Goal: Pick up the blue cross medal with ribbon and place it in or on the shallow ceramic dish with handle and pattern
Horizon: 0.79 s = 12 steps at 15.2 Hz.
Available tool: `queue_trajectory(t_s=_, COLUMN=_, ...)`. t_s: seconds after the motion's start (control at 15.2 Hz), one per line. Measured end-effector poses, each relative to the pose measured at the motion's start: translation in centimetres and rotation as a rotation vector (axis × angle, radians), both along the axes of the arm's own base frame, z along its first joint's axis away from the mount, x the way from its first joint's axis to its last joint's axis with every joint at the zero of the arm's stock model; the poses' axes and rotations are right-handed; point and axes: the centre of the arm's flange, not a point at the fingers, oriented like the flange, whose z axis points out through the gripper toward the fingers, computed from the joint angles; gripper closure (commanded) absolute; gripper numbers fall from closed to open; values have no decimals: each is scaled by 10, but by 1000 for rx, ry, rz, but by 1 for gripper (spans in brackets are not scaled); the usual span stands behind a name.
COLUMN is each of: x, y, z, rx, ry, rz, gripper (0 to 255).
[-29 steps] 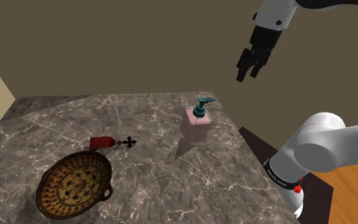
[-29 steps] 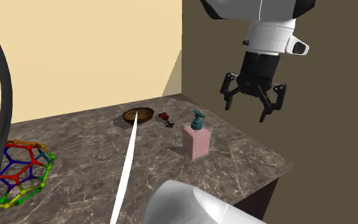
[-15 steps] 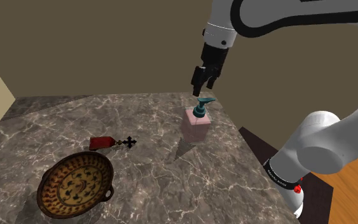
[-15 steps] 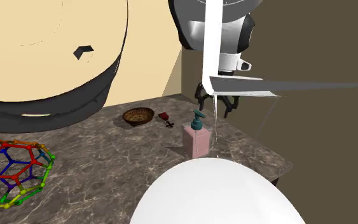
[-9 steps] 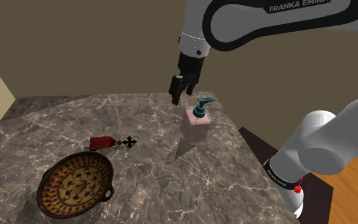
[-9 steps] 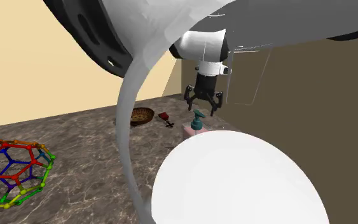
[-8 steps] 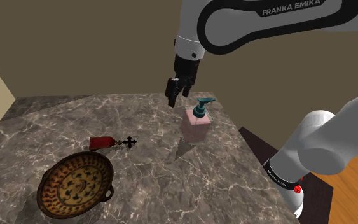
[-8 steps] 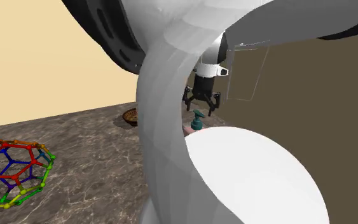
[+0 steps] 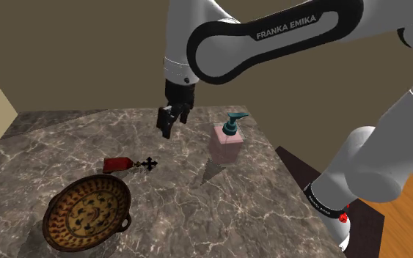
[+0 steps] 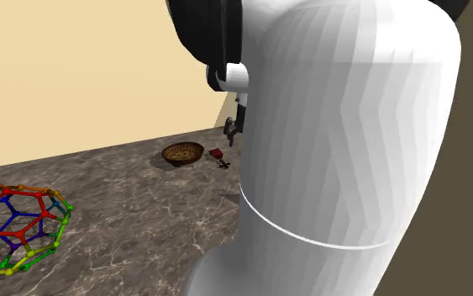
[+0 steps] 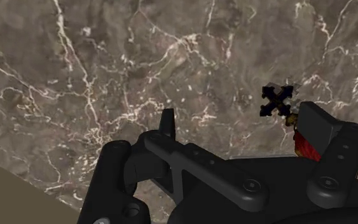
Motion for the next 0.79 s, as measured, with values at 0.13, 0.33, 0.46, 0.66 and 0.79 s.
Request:
queue_trajectory(t_s=0.13, x=8, y=23, z=-11, rx=3, ry=-5, rz=32, gripper=0)
queue_trajectory(t_s=0.33, x=18, y=58, z=-22, rx=7, ry=-14, rz=81, gripper=0)
queue_trajectory(t_s=0.46, x=22, y=82, z=-32, rx=11, ry=-20, rz=114, gripper=0)
queue_trajectory(t_s=0.66, x=30, y=115, z=-42, rx=15, ry=-28, rz=164, gripper=0)
queue_trajectory(t_s=0.79, x=31, y=134, z=-52, rx=17, ry=-32, rz=185, gripper=0)
